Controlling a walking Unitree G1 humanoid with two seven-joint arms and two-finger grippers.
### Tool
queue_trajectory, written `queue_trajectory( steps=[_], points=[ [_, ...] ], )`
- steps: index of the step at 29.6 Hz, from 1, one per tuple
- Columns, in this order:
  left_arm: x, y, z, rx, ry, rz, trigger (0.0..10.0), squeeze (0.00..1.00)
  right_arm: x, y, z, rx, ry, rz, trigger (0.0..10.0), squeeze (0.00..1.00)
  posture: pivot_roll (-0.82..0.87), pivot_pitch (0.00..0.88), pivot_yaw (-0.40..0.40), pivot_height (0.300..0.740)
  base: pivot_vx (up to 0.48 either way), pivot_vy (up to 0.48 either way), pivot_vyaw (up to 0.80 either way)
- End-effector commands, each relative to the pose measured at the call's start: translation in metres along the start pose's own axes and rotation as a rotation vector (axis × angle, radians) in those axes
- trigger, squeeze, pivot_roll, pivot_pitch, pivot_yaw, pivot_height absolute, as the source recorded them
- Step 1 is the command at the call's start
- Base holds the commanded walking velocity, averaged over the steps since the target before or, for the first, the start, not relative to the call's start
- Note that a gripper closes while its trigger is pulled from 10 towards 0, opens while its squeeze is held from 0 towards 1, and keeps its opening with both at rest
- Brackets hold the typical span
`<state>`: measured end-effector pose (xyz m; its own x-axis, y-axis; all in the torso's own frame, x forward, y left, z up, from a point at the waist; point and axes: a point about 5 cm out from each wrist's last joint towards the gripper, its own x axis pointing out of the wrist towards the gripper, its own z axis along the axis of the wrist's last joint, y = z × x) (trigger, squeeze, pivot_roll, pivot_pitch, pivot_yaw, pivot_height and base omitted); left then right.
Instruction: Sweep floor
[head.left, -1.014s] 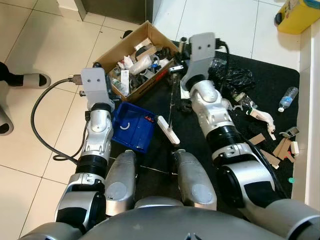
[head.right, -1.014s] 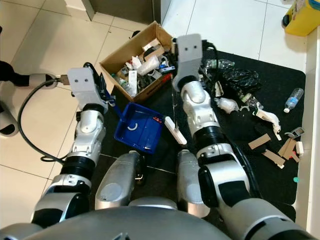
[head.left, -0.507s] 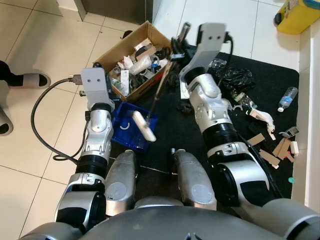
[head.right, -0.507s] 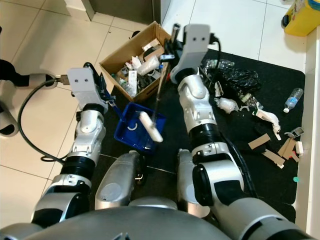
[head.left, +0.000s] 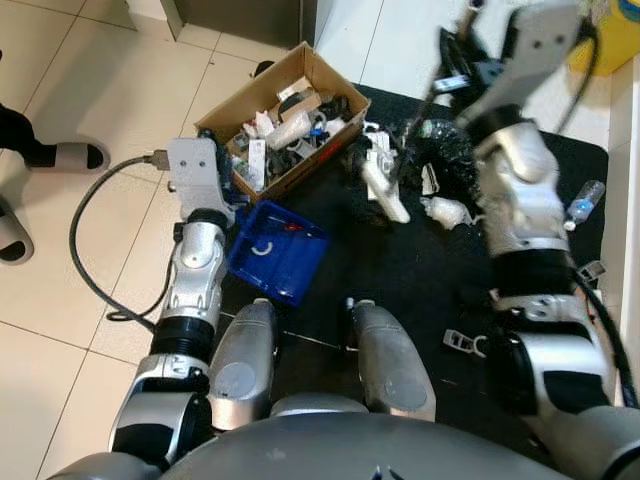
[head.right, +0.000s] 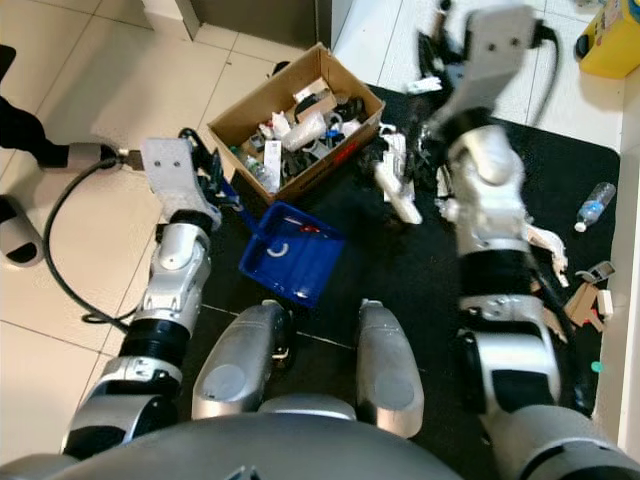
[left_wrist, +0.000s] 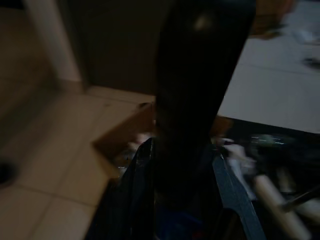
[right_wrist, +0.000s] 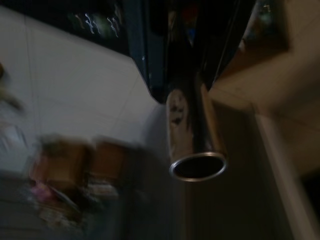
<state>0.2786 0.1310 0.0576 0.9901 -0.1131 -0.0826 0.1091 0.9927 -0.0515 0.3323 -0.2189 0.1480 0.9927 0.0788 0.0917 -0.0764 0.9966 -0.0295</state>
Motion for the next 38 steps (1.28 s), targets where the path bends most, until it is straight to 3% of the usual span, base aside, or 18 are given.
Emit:
queue_trajectory(
  steps=[1, 6, 8, 12, 14, 17, 24, 27, 29, 38],
  points=[
    [0.001, -0.013, 0.01, -0.054, -0.032, -0.058, 10.0, 0.0, -0.009, -0.023, -0.019, 0.016, 0.09, -0.143, 10.0, 0.0, 0.07, 0.084, 0.011, 0.74, 0.0, 0.0, 0.0],
    [0.003, -0.017, 0.015, -0.084, -0.042, -0.077, 10.0, 0.0, -0.011, -0.03, -0.022, 0.051, 0.095, -0.205, 10.0, 0.0, 0.06, 0.076, 0.015, 0.74, 0.0, 0.0, 0.0],
    [0.009, -0.025, 0.031, -0.117, -0.087, -0.101, 10.0, 0.0, -0.013, -0.036, -0.022, 0.123, 0.054, -0.3, 10.0, 0.0, 0.06, 0.062, 0.02, 0.74, 0.0, 0.0, 0.0],
    [0.015, -0.028, 0.044, -0.124, -0.131, -0.103, 10.0, 0.0, -0.013, -0.04, -0.016, 0.142, 0.006, -0.363, 10.0, 0.0, 0.07, 0.051, 0.023, 0.74, 0.0, 0.0, 0.0],
    [0.023, -0.026, 0.057, -0.131, -0.168, -0.093, 10.0, 0.0, -0.012, -0.048, -0.002, 0.024, -0.064, -0.427, 10.0, 0.0, 0.07, 0.042, 0.027, 0.74, 0.0, 0.0, 0.0],
    [0.026, -0.024, 0.068, -0.14, -0.193, -0.094, 10.0, 0.0, -0.011, -0.053, 0.01, -0.036, -0.118, -0.463, 10.0, 0.0, 0.07, 0.042, 0.027, 0.74, 0.0, 0.0, 0.0],
    [0.038, -0.016, 0.101, -0.156, -0.276, -0.075, 10.0, 0.0, -0.005, -0.055, 0.022, -0.042, -0.17, -0.495, 10.0, 0.0, 0.08, 0.03, 0.032, 0.74, 0.0, 0.0, 0.0],
    [0.045, -0.008, 0.118, -0.152, -0.321, -0.052, 10.0, 0.0, -0.002, -0.052, 0.026, -0.04, -0.197, -0.492, 10.0, 0.0, 0.08, 0.028, 0.033, 0.74, 0.0, 0.0, 0.0],
    [0.051, 0.007, 0.138, -0.147, -0.376, -0.007, 10.0, 0.0, 0.001, -0.048, 0.03, -0.038, -0.221, -0.484, 10.0, 0.0, 0.08, 0.03, 0.033, 0.74, 0.0, 0.0, 0.0],
    [0.058, 0.048, 0.18, -0.073, -0.493, 0.113, 10.0, 0.0, 0.005, -0.042, 0.029, -0.035, -0.227, -0.46, 10.0, 0.0, 0.1, 0.038, 0.02, 0.74, 0.0, 0.0, 0.0]
  ],
)
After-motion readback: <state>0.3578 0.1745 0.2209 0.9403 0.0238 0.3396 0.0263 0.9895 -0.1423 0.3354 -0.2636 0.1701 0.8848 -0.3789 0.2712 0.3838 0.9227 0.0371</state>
